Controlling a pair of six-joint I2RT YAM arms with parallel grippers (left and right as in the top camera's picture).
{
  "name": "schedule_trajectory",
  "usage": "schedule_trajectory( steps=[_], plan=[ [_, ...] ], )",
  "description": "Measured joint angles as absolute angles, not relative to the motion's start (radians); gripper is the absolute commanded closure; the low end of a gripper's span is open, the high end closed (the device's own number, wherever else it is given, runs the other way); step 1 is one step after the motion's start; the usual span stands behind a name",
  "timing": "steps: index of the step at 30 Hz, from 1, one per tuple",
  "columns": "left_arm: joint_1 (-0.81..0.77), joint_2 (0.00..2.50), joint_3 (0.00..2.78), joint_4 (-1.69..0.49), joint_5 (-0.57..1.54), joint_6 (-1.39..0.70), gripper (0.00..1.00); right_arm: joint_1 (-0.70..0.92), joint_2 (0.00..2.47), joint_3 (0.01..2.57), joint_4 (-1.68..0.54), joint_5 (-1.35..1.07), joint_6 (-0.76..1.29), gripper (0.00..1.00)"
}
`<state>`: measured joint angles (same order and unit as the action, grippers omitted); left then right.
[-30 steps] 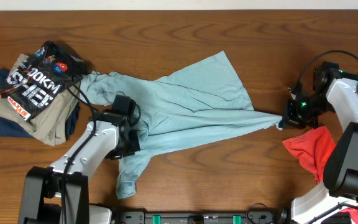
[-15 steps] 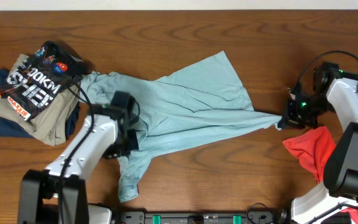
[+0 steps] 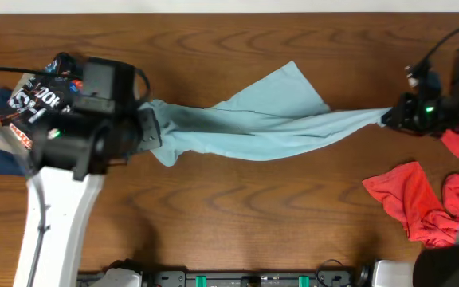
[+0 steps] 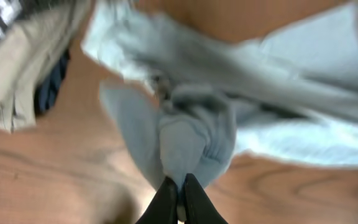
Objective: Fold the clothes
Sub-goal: 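Lift the light-blue shirt with both grippers and swing it upward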
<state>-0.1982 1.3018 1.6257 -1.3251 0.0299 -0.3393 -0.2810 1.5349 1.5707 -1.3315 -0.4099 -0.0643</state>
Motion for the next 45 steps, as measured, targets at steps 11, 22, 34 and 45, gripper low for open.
schedule_trajectory(
  steps=[11, 22, 34, 45],
  plan=[
    [-0.063, 1.172, 1.923, -1.319, 0.038, -0.339, 0.94, -0.368, 1.405, 1.887, -1.418, -0.41, -0.07, 0.99],
    [0.009, 1.093, 2.141, -1.287, 0.028, -0.347, 0.94, -0.423, 1.317, 2.197, -1.414, -0.413, -0.055, 0.99],
    [0.011, 1.314, 2.143, -1.311, 0.028, -0.363, 0.94, -0.422, 1.488, 2.212, -1.433, -0.432, -0.055, 0.99],
    [0.011, 1.706, 2.133, -0.9, 0.075, -0.366, 0.94, -0.345, 1.811, 2.206, -1.044, -0.45, 0.009, 0.99]
  ],
)
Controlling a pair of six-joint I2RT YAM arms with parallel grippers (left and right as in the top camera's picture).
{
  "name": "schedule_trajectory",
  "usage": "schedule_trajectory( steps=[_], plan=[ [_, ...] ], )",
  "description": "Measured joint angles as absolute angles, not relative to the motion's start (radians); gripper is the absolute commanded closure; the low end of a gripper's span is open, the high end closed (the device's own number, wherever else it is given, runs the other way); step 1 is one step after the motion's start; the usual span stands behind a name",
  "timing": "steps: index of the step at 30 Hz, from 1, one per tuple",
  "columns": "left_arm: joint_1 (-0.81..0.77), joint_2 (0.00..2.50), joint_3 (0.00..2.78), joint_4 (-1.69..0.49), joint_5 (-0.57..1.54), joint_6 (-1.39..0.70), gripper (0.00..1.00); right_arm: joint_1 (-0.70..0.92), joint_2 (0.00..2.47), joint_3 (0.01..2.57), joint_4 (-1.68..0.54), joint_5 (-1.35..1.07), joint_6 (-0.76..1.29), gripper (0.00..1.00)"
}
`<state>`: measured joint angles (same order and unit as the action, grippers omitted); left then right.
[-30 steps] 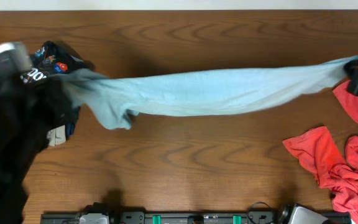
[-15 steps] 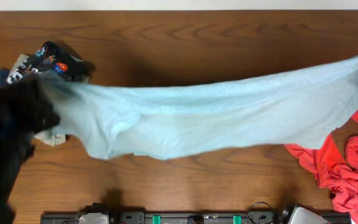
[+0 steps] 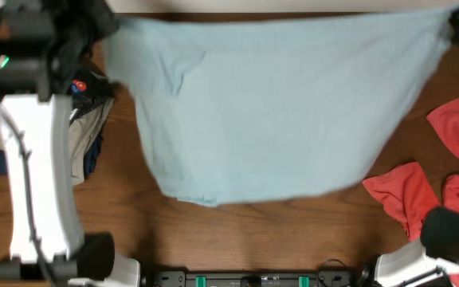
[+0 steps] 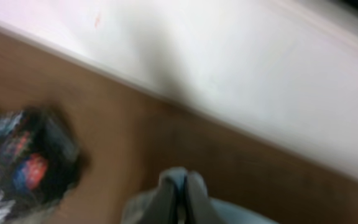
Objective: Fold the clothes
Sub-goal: 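Lift the light-blue shirt with both grippers and swing it upward, then lay the lifted shirt flat on the table, pulling it toward the robot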
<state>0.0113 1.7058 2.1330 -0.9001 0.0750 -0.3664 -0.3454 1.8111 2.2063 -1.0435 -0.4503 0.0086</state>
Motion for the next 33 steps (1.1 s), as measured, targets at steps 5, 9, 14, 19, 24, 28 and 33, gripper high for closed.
schedule_trajectory(
  steps=[5, 9, 14, 19, 24, 28, 33],
  plan=[
    [0.012, 1.765, 2.12, -0.588, 0.08, -0.372, 0.94, -0.337, 1.866, 2.197, -0.775, -0.453, 0.12, 0.99],
    [0.023, 1.76, 2.157, -0.424, 0.086, -0.432, 0.94, -0.345, 1.853, 2.209, -0.678, -0.441, 0.195, 0.99],
    [0.093, 1.745, 2.27, -0.411, 0.192, -0.509, 0.94, -0.376, 1.819, 2.217, -0.719, -0.411, 0.227, 0.99],
    [0.121, 1.697, 2.303, -0.767, 0.305, -0.529, 0.94, -0.379, 1.81, 2.226, -0.916, -0.388, 0.192, 0.99],
    [0.112, 1.719, 2.289, -1.25, 0.344, -0.459, 0.94, -0.355, 1.826, 2.212, -1.203, -0.362, 0.091, 0.99],
    [0.099, 1.761, 2.198, -1.488, 0.356, -0.382, 0.94, -0.314, 1.847, 2.124, -1.367, -0.318, 0.018, 0.99],
    [0.08, 1.795, 1.957, -1.539, 0.363, -0.305, 0.94, -0.286, 1.869, 1.869, -1.404, -0.198, -0.002, 0.99]
  ],
)
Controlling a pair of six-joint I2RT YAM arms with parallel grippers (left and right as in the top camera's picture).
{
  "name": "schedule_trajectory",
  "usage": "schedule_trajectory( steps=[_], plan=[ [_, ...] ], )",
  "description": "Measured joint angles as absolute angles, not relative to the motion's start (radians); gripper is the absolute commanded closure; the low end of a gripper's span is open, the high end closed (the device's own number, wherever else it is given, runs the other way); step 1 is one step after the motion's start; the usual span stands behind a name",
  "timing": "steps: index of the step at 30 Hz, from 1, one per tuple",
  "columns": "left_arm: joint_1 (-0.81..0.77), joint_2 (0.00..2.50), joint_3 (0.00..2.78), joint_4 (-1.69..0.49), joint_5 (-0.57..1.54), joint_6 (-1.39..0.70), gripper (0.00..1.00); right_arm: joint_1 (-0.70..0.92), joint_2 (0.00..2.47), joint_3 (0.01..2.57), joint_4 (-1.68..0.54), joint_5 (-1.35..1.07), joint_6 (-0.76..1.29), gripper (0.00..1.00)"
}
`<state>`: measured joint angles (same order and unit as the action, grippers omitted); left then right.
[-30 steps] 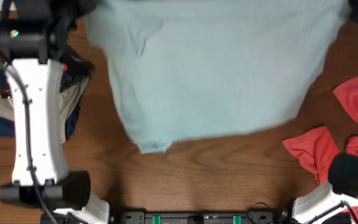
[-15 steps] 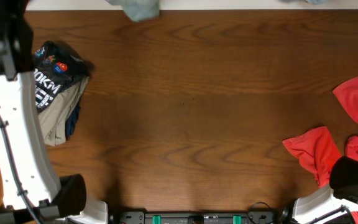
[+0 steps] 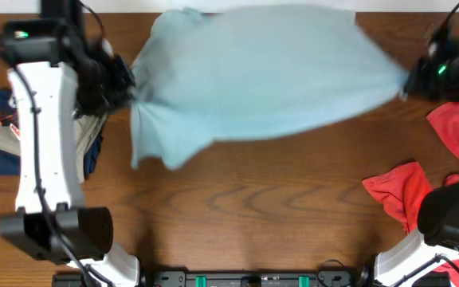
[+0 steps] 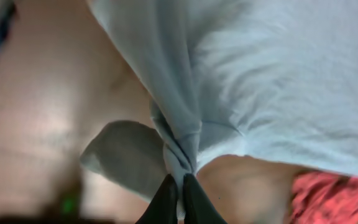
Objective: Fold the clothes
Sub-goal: 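Lay the lifted shirt flat on the table, pulling it toward the robot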
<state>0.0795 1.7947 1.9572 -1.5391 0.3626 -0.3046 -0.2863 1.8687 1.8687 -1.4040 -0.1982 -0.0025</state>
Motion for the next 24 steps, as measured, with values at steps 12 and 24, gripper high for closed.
schedule_trajectory(
  steps=[12, 24],
  plan=[
    [0.079, 1.808, 1.321, -1.436, 0.308, -0.226, 0.94, -0.369, 1.892, 1.39, -1.324, 0.0, 0.072, 0.99],
    [0.117, 1.697, 1.274, -1.445, 0.248, -0.212, 0.94, -0.406, 1.889, 1.378, -1.348, -0.004, 0.076, 0.99]
  ],
)
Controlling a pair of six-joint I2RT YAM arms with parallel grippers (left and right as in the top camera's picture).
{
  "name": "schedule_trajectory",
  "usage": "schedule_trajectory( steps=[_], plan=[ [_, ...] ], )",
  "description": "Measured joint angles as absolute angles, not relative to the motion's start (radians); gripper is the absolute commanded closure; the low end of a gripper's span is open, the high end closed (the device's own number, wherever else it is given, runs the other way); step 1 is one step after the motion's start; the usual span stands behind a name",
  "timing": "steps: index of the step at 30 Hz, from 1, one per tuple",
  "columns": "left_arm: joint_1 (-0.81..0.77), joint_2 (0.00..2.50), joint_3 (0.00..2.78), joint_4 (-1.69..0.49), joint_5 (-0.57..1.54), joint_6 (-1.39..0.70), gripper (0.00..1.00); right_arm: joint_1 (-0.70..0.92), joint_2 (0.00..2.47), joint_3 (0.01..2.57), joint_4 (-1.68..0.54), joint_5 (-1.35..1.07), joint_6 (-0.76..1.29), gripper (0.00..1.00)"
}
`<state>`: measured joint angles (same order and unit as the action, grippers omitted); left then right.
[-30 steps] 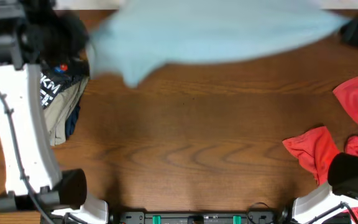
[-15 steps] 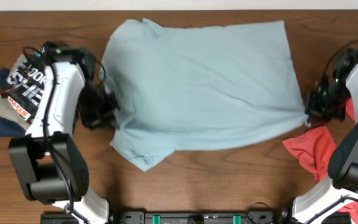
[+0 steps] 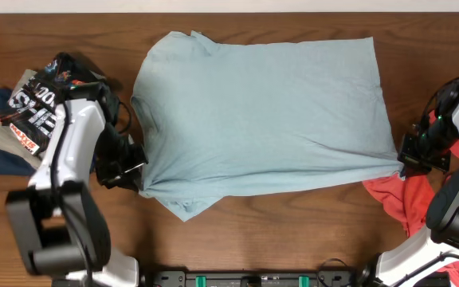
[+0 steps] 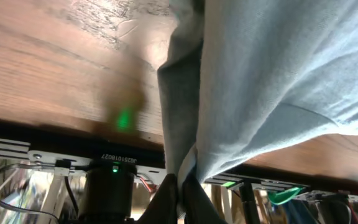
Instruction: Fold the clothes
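Note:
A light blue T-shirt [image 3: 261, 112] lies spread flat across the middle of the table, neck toward the far left, hem at the right. My left gripper [image 3: 136, 163] is shut on the shirt's near left corner; in the left wrist view its gripper [image 4: 181, 186] pinches a fold of the blue T-shirt [image 4: 272, 81]. My right gripper [image 3: 403, 162] sits at the shirt's near right corner, shut on the cloth there.
A stack of folded clothes with a black printed shirt [image 3: 34, 104] on top lies at the left edge. Red garments [image 3: 421, 199] lie crumpled at the right, near the right arm. The wooden table [image 3: 277, 231] shows in front of the shirt.
The shirt, held billowing over the table's far half, now lies spread flat. Both grippers have come toward the front edge, still holding its corners.
First the shirt was a twisted band stretched between the two grippers. Then both arms held it high, hanging open like a sheet. Then it was lower, billowing over the far table. Now it lies flat with both corners still pinched.

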<state>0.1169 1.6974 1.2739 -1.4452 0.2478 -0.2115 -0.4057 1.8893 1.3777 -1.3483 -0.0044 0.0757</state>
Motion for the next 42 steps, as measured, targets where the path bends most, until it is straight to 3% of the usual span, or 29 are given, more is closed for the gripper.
schedule_trajectory(
  steps=[13, 31, 32, 33, 35, 37, 42],
  plan=[
    [0.151, 1.567, 1.273, -1.079, 0.272, -0.294, 0.94, -0.406, 1.884, 1.375, -1.073, -0.345, 0.007, 0.99],
    [0.15, 1.577, 1.273, -0.756, 0.308, -0.374, 0.93, -0.385, 1.884, 1.374, -0.839, -0.411, 0.011, 0.94],
    [0.15, 1.583, 1.273, -0.731, 0.308, -0.378, 0.85, -0.38, 1.884, 1.374, -0.813, -0.411, 0.014, 0.91],
    [0.149, 1.591, 1.273, -0.711, 0.307, -0.379, 0.68, -0.373, 1.884, 1.374, -0.776, -0.411, 0.022, 0.82],
    [0.147, 1.61, 1.273, -0.675, 0.308, -0.394, 0.51, -0.358, 1.884, 1.373, -0.706, -0.412, 0.045, 0.63],
    [0.144, 1.634, 1.273, -0.654, 0.308, -0.398, 0.45, -0.346, 1.884, 1.373, -0.645, -0.411, 0.071, 0.52],
    [0.142, 1.692, 1.273, -0.71, 0.308, -0.407, 0.43, -0.337, 1.884, 1.373, -0.622, -0.407, 0.112, 0.46]
  ],
)
